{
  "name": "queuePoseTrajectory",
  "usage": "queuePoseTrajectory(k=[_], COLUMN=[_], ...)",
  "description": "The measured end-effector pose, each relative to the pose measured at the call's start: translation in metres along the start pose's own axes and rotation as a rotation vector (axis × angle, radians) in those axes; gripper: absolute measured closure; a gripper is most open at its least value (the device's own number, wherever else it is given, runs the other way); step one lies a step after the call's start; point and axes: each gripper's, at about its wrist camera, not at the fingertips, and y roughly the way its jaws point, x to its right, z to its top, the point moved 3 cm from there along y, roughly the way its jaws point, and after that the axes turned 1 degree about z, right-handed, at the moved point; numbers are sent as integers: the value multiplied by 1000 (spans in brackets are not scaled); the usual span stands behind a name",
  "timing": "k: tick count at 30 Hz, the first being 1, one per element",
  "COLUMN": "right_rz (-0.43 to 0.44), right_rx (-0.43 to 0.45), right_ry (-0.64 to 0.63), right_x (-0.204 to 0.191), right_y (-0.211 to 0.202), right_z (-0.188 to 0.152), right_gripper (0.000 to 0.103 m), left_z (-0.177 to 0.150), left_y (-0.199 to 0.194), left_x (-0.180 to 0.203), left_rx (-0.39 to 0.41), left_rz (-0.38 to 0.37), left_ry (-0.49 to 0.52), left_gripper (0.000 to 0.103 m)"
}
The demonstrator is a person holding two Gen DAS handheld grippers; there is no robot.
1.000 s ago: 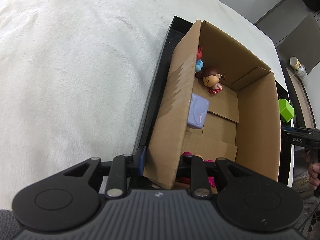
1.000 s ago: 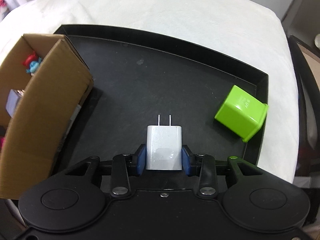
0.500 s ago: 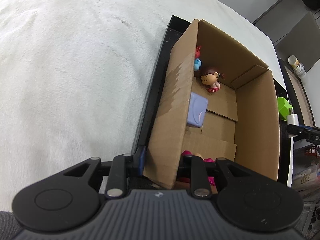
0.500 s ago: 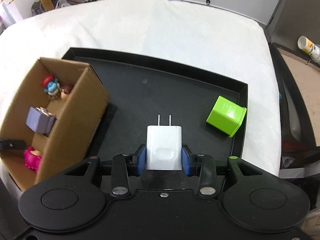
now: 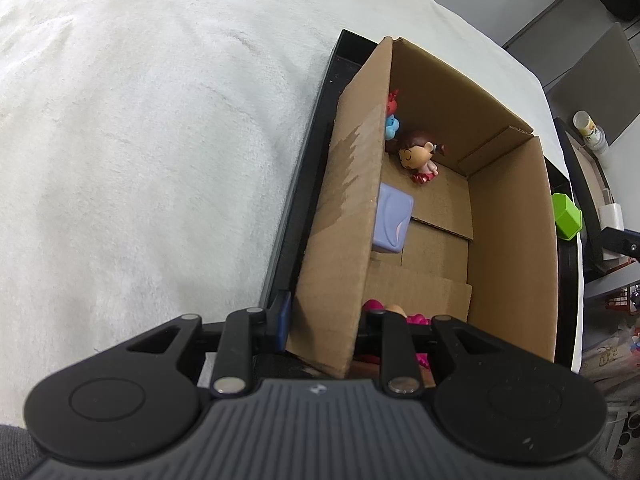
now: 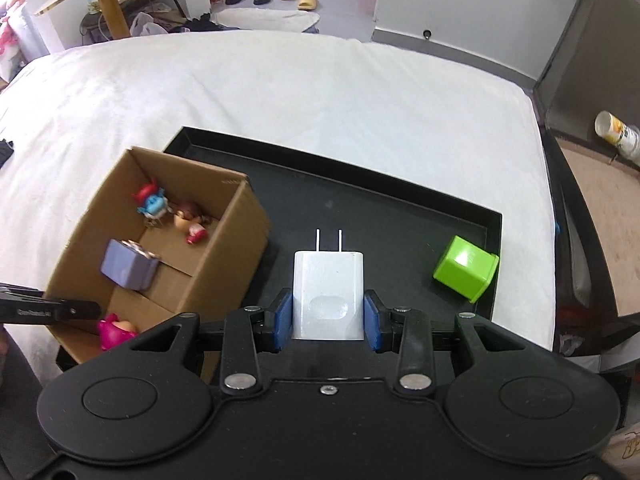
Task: Organize rigid objects
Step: 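Lift the white charger with the right gripper and carry it over the box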
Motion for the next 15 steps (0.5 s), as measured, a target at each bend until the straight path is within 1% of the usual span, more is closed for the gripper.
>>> queuePoseTrajectory(k=[7, 15], right_rz=[-27, -36], right_rx=[-4, 7], right_ry=[-39, -65], right_x=[-16, -36], right_y=[-8, -15], right_z=[9, 20], right_gripper=[67, 67], left_z=[-1, -1], left_y=[-1, -1], left_x=[-1, -3], left_rx=[-1, -2], left_rz=[-11, -26], left_ry=[-3, 0], left_gripper=[77, 77])
